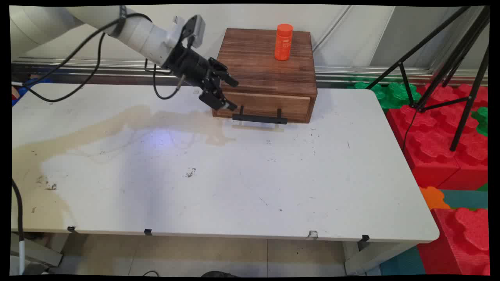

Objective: Open the drawer

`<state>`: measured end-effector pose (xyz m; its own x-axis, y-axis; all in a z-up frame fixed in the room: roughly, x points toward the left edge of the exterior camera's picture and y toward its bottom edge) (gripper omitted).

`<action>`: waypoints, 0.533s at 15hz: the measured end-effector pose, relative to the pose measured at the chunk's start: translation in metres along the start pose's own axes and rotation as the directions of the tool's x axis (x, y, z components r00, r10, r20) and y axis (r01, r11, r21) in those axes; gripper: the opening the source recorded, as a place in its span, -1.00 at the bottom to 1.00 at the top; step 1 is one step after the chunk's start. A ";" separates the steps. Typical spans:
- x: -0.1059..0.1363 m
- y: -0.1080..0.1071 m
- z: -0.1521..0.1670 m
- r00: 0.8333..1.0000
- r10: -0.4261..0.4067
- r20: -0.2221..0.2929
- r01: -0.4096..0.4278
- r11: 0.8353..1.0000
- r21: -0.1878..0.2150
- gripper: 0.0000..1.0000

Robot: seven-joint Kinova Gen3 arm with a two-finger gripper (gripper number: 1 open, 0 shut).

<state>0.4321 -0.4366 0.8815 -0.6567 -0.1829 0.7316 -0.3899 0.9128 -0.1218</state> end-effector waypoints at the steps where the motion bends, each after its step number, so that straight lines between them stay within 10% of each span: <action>1: 0.001 0.001 0.005 1.000 0.005 0.003 -0.005 1.000 -0.002 1.00; 8: 0.003 0.007 0.042 0.997 0.055 0.048 -0.054 0.998 -0.013 1.00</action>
<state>0.4001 -0.4460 0.8549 -0.7074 -0.1499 0.6907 -0.3450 0.9262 -0.1523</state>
